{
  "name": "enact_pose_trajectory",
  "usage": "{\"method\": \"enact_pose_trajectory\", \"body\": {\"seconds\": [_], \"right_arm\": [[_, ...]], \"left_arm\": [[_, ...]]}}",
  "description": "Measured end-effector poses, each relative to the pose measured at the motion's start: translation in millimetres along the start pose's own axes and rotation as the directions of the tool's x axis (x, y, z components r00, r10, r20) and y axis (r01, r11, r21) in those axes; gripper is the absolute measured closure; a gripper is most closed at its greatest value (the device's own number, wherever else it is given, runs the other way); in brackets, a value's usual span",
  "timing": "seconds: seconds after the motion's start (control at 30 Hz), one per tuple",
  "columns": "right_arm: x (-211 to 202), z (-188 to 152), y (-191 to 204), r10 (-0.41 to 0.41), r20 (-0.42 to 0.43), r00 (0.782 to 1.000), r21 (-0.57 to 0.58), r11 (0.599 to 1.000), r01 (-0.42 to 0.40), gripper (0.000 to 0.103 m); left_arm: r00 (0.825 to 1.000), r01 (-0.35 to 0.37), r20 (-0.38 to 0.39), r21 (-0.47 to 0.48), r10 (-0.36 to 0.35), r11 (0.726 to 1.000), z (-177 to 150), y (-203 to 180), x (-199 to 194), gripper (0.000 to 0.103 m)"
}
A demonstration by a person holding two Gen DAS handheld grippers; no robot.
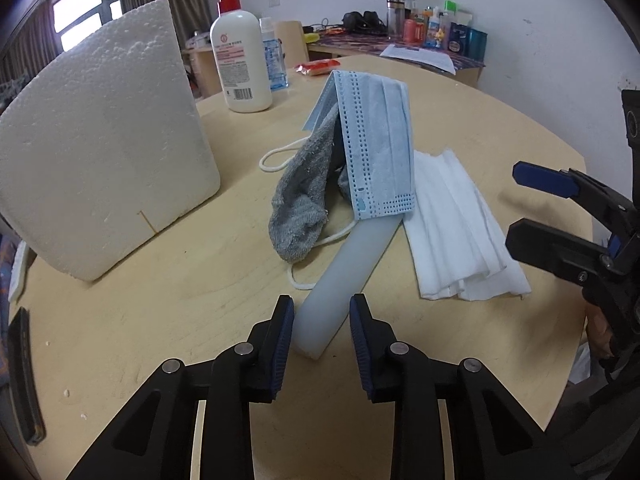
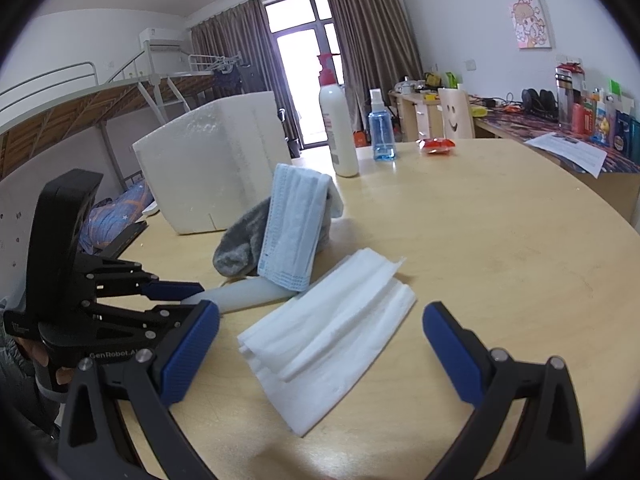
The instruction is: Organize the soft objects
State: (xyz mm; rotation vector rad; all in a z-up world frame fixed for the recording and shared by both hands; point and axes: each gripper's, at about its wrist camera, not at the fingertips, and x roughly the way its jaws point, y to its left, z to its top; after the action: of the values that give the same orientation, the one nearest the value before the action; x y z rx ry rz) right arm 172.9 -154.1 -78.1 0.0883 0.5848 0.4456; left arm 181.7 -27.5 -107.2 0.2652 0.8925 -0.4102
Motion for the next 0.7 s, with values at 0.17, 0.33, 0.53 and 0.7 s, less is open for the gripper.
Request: {"method": "enact_pose_trajectory", "body": {"seconds": [0.17,0.33,0.53,0.7], "right_arm": [[5,1,3,0.002,-0.010,1.000,0.001,1.000,-0.002,0.000],[11,1,7,-0.014,-0.042,0.999,-0.006,1.000,0.013,0.000],[19,1,10,-0.048,-0.094,0.994,-0.011,0.999,0.047,0.001],[23,0,15,-0.087,-0.130,0.988,-0.029,0.996,0.084,0.023]], "left_arm": [[0.999,0.032,-0.001,-0.005,-0.032,0.999,0,4,0,0.076],[1.000,0.018,0.015,0.032,-0.019,0.999,-3,-1,-2,0.082],[0.997,0.051,0.054,0.026,-0.052,0.998,-6,3,-8,0.092],[0.993,0.098,0.070,0.019,-0.099,0.995,-7,6,-10,0.094]]}}
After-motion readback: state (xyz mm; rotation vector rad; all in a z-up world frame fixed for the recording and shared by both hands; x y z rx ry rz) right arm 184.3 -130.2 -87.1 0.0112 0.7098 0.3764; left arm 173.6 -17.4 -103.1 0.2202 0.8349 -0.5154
